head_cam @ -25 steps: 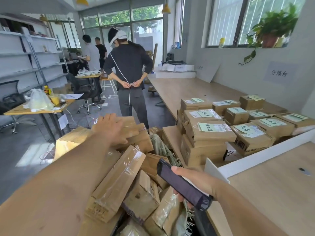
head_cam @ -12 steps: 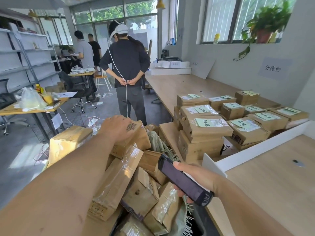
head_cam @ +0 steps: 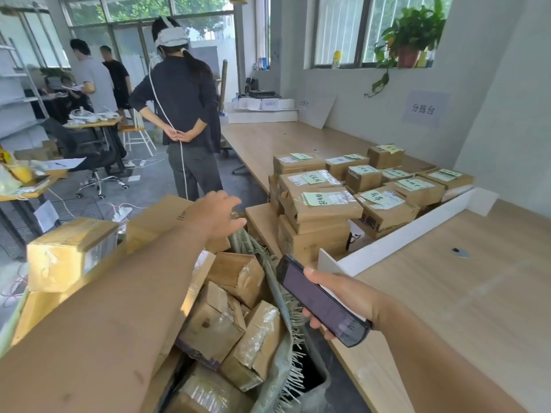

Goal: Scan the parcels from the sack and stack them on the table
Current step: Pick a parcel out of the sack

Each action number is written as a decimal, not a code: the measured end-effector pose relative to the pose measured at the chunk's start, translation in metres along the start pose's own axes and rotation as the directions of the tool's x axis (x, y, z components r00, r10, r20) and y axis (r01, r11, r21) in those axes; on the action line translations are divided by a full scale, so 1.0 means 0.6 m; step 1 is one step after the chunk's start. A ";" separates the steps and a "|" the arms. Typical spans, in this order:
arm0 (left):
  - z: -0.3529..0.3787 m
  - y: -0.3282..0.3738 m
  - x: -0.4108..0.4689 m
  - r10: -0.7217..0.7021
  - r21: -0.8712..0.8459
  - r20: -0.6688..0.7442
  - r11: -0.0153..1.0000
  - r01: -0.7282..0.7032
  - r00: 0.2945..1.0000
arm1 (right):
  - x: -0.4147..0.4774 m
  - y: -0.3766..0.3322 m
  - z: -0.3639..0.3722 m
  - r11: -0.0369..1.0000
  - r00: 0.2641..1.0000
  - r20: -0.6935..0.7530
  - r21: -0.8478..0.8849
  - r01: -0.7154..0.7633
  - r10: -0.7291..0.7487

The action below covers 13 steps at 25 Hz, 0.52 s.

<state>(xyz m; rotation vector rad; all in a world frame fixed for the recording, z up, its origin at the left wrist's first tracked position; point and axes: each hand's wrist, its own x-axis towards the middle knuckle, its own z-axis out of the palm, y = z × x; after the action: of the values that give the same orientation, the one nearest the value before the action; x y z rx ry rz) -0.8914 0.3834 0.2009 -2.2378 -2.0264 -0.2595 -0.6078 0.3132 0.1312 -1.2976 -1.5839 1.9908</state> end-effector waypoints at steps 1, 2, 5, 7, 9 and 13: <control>0.006 0.030 -0.001 0.049 -0.030 0.013 0.998 -0.048 0.999 | -0.013 0.006 -0.009 1.000 1.000 -0.026 -0.004 0.000 0.000; 0.016 0.064 -0.004 0.093 -0.052 0.024 0.994 -0.092 0.995 | -0.032 0.014 -0.020 1.000 0.998 -0.068 -0.012 -0.003 0.002; 0.043 0.161 -0.010 0.179 -0.111 0.034 0.978 -0.175 0.983 | -0.102 0.037 -0.054 1.000 0.977 -0.212 -0.022 -0.020 0.015; 0.056 0.237 -0.010 0.235 -0.137 0.030 0.964 -0.229 0.971 | -0.158 0.058 -0.081 1.000 0.960 -0.279 0.007 -0.012 0.014; 0.064 0.317 -0.013 0.302 -0.174 0.027 0.940 -0.293 0.953 | -0.215 0.083 -0.106 0.999 0.936 -0.351 0.039 -0.006 0.019; 0.083 0.484 -0.046 0.418 -0.254 0.013 0.880 -0.401 0.908 | -0.339 0.147 -0.143 0.994 0.869 -0.491 0.110 -0.002 0.056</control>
<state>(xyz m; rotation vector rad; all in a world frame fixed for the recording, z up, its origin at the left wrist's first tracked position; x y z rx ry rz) -0.6024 0.3367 0.1562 -2.7932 -1.5572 -0.4163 -0.4019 0.1954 0.1483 -1.6289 -1.2006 1.5533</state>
